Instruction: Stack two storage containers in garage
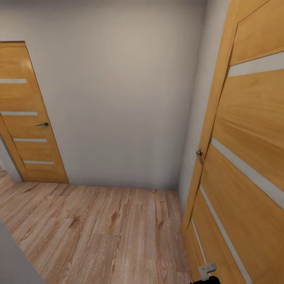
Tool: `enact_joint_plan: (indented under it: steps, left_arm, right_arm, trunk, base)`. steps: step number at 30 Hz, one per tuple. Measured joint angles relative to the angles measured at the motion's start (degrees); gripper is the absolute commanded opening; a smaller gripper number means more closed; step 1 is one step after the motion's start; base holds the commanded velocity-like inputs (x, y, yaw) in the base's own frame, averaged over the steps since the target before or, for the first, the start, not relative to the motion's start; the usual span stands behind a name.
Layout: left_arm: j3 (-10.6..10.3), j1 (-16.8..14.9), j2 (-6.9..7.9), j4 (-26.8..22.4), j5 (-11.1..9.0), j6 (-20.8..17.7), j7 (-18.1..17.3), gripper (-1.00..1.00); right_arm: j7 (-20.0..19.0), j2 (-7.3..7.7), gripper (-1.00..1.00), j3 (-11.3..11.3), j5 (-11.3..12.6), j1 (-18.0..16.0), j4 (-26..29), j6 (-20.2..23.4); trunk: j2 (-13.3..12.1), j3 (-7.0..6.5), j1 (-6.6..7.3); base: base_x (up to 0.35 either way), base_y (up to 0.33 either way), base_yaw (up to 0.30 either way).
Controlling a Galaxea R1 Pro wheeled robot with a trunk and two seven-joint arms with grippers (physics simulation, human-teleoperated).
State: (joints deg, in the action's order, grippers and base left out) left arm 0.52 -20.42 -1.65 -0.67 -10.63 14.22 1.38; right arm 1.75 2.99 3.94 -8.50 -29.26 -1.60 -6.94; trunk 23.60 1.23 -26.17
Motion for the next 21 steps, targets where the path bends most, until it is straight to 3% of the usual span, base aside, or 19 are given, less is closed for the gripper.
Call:
enact_joint_plan:
  steps: [16,21]
  left_arm:
    - [0.0,0.0,0.0,0.0,0.0,0.1,0.0,1.0]
    - [0.0,0.0,0.05,0.0,0.0,0.0,0.0,1.0]
  right_arm:
    - [0.0,0.0,1.0,0.0,0.0,0.0,0.0,0.0]
    - [0.0,0.01,1.0,0.0,0.0,0.0,0.0,0.0]
  trunk:
    - [0.0,0.0,-0.01]
    - [0.0,0.0,0.01]
  base:
    - [0.029,-0.025,0.0]
    - [0.221,0.0,0.0]
